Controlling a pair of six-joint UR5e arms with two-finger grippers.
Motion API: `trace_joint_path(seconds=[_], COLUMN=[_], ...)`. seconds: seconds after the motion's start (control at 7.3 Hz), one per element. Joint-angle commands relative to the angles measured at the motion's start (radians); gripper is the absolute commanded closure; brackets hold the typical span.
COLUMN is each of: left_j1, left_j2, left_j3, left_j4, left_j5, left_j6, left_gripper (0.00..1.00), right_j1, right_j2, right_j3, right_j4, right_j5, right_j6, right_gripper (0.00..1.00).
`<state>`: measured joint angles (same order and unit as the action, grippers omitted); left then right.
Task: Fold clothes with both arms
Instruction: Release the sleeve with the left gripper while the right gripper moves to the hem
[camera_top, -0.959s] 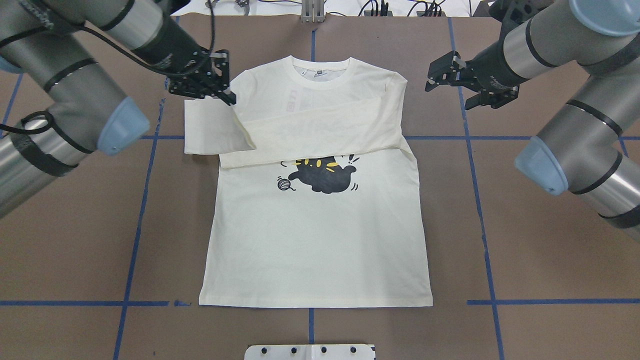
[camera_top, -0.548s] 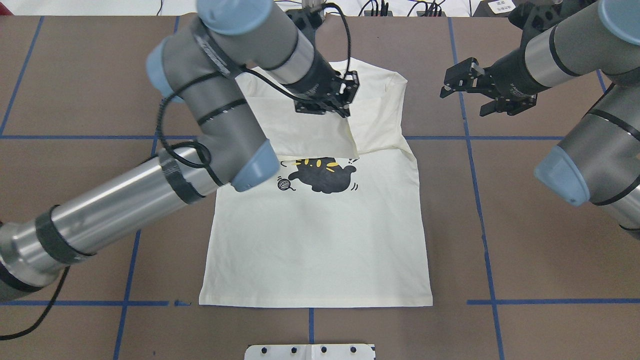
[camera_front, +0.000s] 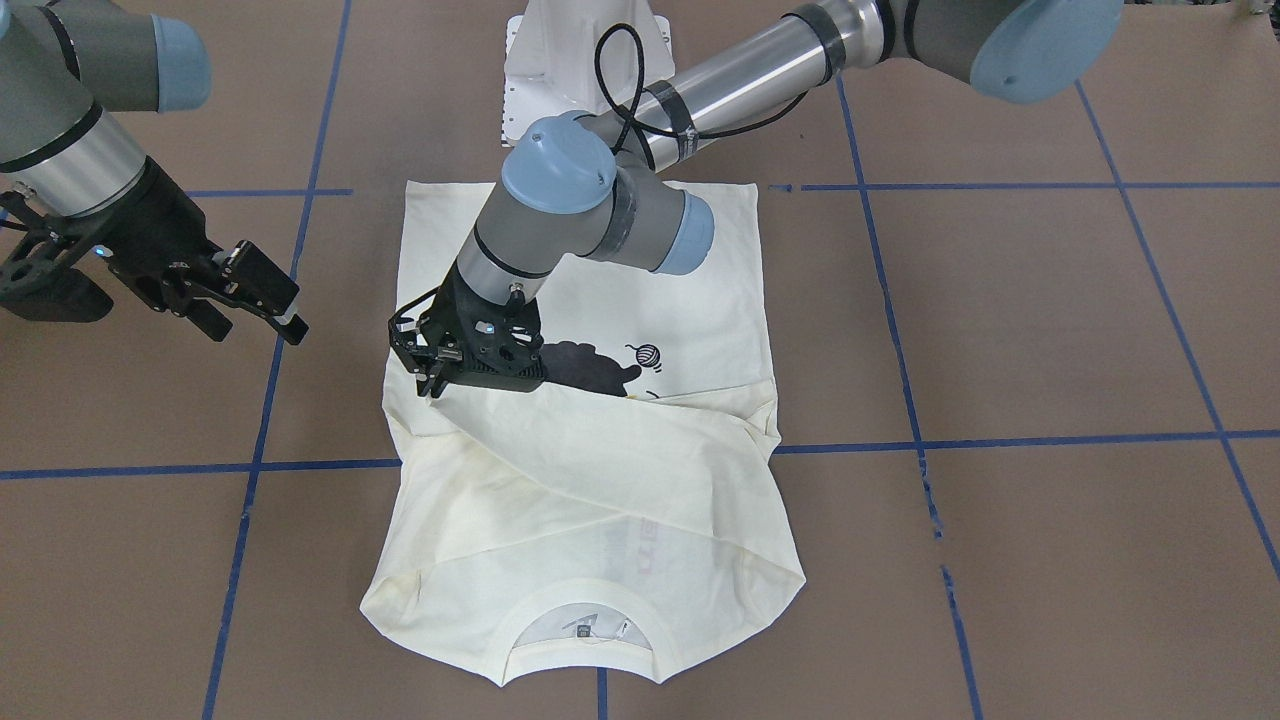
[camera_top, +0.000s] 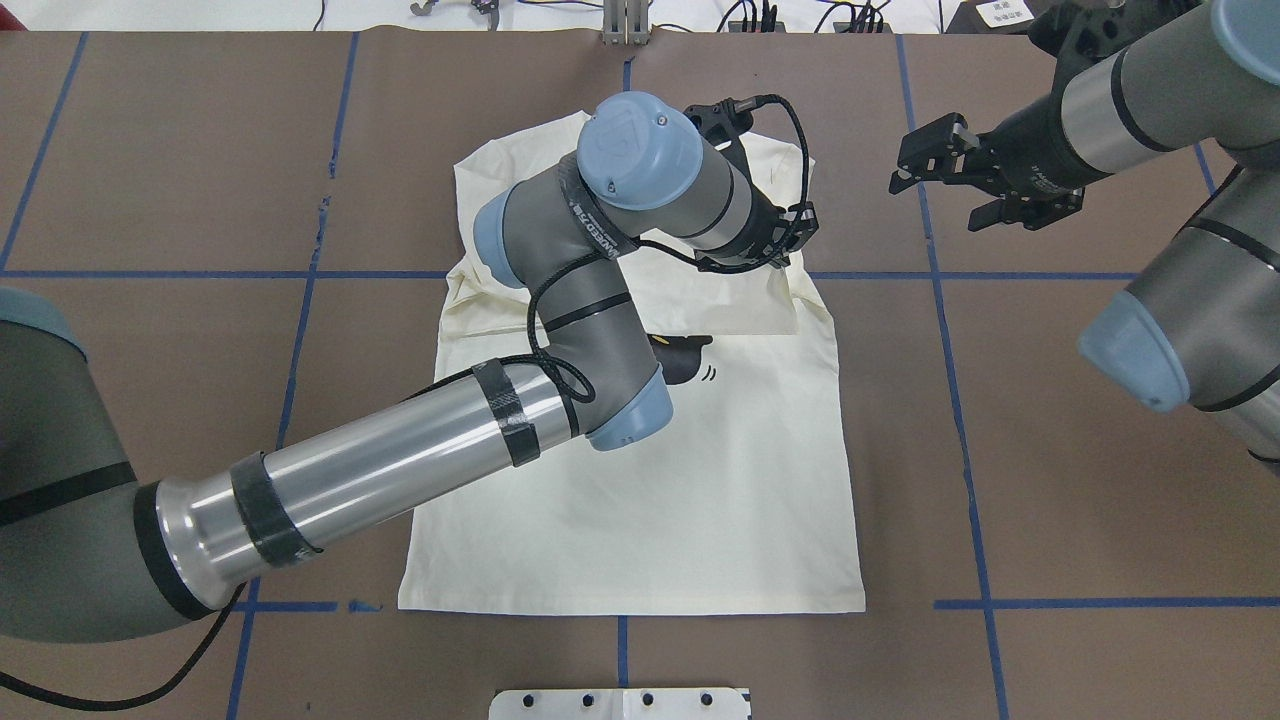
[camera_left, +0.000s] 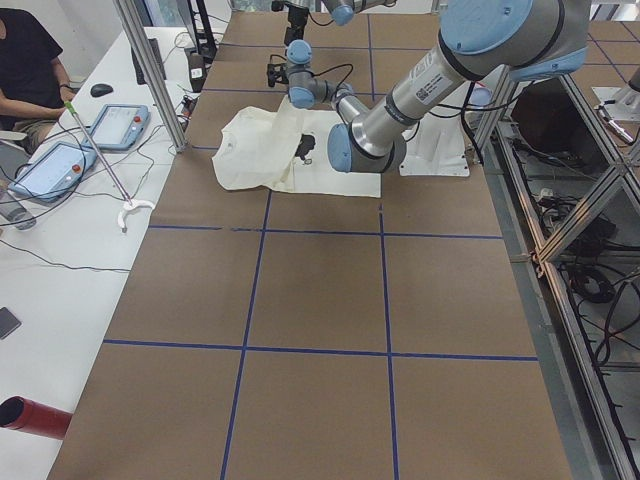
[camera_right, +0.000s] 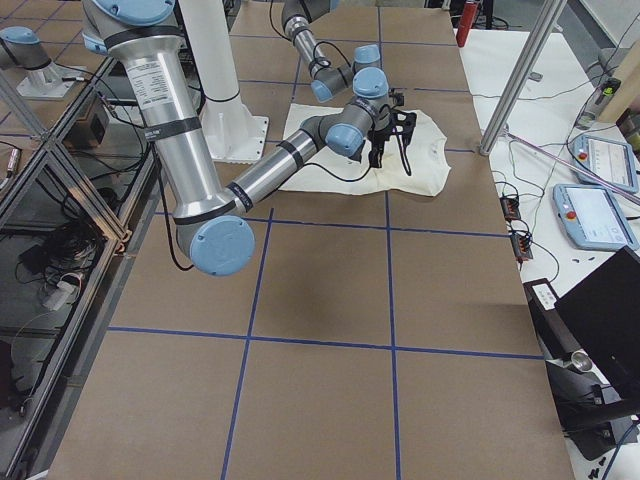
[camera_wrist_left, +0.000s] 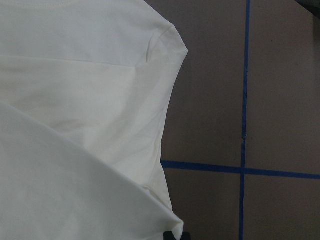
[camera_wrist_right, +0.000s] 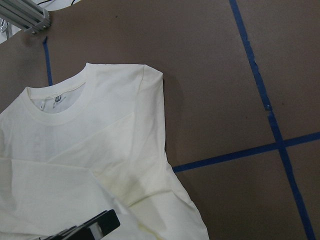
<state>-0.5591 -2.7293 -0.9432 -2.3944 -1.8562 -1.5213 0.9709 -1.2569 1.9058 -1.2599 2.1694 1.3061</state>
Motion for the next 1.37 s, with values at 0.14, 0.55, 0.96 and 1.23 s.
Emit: trace_joint_path(seconds=[0.14, 0.55, 0.96, 1.23], left_j1=[-0.005, -0.053, -0.087, -0.090], left_j2=[0.034, 0.313, 0.607, 0.608], left_j3=[-0.103, -0.490, -0.819, -0.809], left_j4=[-0.003, 0.194, 0.261, 0.261], left_j5=[0.012, -0.073, -0.070, -0.069], left_j6=[-0.049, -0.007, 0.099, 0.112], left_gripper=[0.33, 0.33, 0.33, 0.32], right_j1=[-0.006, -0.206, -0.659, -0.847], right_j2=[-0.047, -0.072, -0.099, -0.113], right_j3=[0.030, 0.112, 0.182, 0.187], right_j4=[0.001, -0.003, -0.071, -0.197], right_j5=[-0.014, -0.142, -0.572, -0.746], right_j6=[0.010, 0.222, 0.585, 0.793], right_gripper=[0.00, 0.02, 0.03, 0.09])
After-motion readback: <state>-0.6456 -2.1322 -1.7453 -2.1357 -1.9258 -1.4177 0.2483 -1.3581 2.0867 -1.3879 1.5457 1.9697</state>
